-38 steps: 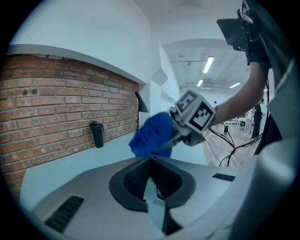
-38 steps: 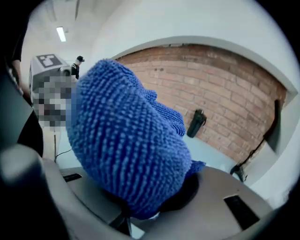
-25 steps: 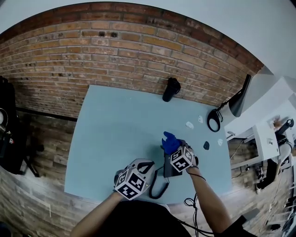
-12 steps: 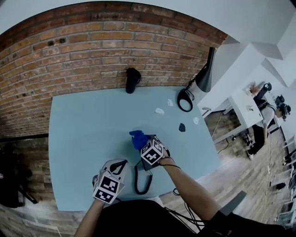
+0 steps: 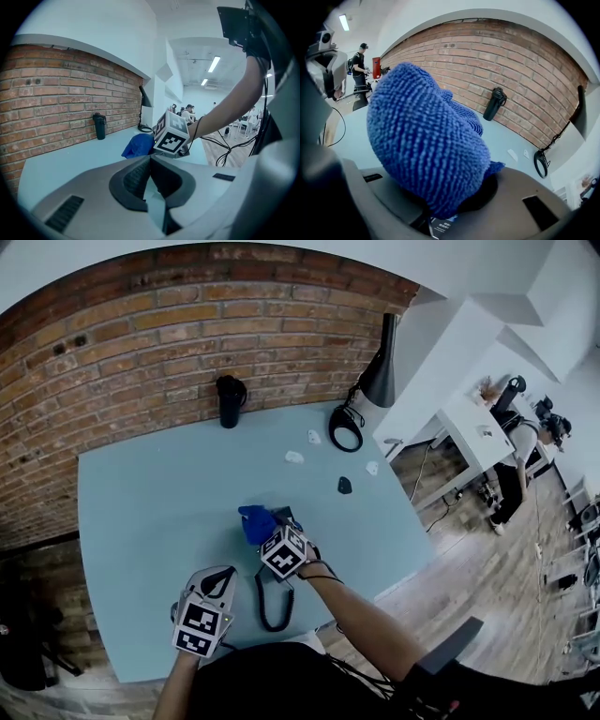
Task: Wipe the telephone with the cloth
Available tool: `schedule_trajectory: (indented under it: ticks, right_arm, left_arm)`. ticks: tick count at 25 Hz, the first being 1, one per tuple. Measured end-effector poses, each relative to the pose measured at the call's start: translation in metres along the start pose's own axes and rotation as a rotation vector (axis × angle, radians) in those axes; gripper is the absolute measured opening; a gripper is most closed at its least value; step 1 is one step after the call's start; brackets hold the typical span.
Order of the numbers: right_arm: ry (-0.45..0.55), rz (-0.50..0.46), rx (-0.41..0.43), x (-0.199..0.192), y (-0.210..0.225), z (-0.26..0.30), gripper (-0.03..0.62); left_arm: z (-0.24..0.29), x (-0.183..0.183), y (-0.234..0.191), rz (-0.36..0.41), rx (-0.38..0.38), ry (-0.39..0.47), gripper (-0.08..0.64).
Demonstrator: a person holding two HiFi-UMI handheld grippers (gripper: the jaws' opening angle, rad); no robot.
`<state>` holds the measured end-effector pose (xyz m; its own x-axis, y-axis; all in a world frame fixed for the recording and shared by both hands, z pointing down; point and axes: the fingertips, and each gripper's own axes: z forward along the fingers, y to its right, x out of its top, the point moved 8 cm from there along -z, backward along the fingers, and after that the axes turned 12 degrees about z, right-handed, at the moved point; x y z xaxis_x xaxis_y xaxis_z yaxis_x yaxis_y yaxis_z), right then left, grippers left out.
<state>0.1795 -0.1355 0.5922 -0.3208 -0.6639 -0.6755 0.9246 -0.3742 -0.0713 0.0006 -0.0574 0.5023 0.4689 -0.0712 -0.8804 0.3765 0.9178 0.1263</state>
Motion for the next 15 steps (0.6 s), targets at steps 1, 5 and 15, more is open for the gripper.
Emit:
schedule_trajectory:
  ticks: [1,5,15]
  right_arm:
    - [0.000,-0.002,0.002,-0.003,-0.002,-0.001,0.118]
    - [-0.009,-0.020,0.002,-0.012,-0.006,-0.003,0.118]
    - [-0.016,-0.005,0.002,-0.018,-0.011,-0.003,0.118]
  left_arm:
    - [0.000,0.000,0.000,-0.001,-0.003,-0.001,0.011]
    - [0.001,-0.002,0.002,-0.004,-0.010,-0.004,0.011]
    - [0.005,-0.003,0.004,0.013,-0.022,-0.013,0.011]
